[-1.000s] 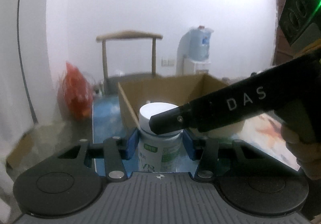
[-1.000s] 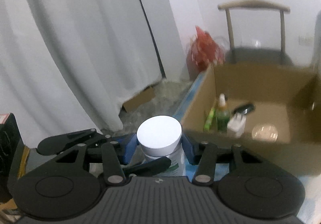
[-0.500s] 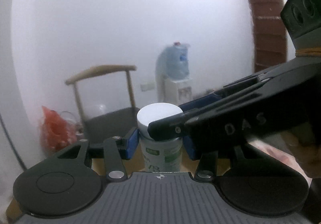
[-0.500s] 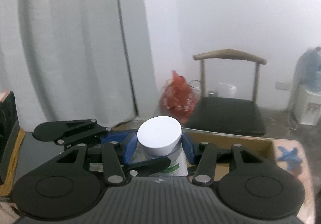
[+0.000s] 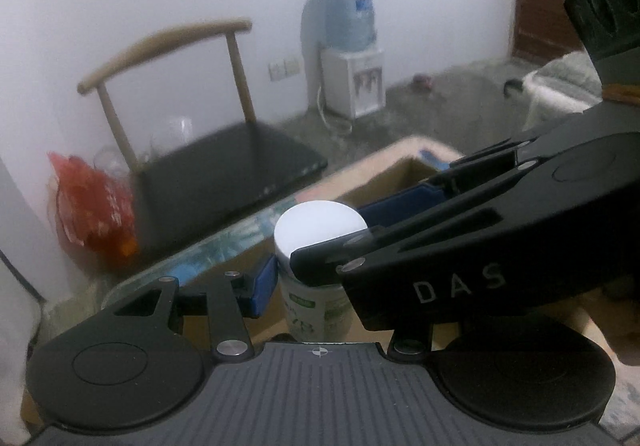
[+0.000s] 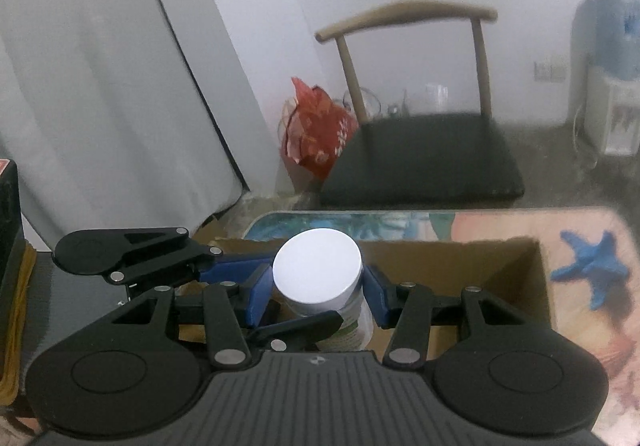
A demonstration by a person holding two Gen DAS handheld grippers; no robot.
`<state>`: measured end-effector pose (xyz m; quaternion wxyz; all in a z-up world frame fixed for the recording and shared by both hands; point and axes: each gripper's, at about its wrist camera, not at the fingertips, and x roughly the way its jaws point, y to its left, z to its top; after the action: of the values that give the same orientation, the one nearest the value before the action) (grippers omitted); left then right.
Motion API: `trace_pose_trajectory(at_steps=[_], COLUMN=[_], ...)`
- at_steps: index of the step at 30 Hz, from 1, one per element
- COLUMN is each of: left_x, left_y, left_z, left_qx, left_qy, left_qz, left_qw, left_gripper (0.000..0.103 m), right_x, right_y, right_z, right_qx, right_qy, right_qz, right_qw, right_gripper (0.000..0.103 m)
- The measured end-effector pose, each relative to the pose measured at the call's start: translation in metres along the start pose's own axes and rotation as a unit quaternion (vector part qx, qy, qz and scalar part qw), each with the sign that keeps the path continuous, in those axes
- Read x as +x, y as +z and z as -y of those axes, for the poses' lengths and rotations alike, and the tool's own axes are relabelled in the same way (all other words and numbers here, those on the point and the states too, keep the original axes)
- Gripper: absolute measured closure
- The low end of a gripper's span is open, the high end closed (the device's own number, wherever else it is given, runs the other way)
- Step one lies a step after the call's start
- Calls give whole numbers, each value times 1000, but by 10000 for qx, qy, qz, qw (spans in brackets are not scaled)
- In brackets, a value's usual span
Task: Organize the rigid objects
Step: 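Carry the white pill bottle into the box and open the right tool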
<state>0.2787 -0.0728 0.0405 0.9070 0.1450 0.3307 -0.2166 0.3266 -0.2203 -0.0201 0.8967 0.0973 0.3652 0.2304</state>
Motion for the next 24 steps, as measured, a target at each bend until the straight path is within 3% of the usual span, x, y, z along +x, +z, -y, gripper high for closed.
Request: trace_pose_trajectory(at_steps=[7, 14, 19, 24], left_x=[31, 32, 28, 8], left_y=[3, 3, 6, 7], left_z=[-5, -7, -9, -11], left_qx=[-138, -99, -99, -179], left_qy=[31, 49, 126, 156], left_qz=[-489, -515, -498, -407], left_qw=[9987, 9986, 9986, 9989], left_gripper=[55, 52, 37, 32], right_x=[24, 27, 21, 2], right_y=[-7, -5, -5, -5], right_z=[25, 25, 20, 14], right_qx=[321, 260, 217, 215], right_qy=[43, 50, -30, -126], right_qz=[-190, -160, -156, -65], right_qw=[9993, 9995, 9996, 9997], right_gripper=[51, 52, 52, 51])
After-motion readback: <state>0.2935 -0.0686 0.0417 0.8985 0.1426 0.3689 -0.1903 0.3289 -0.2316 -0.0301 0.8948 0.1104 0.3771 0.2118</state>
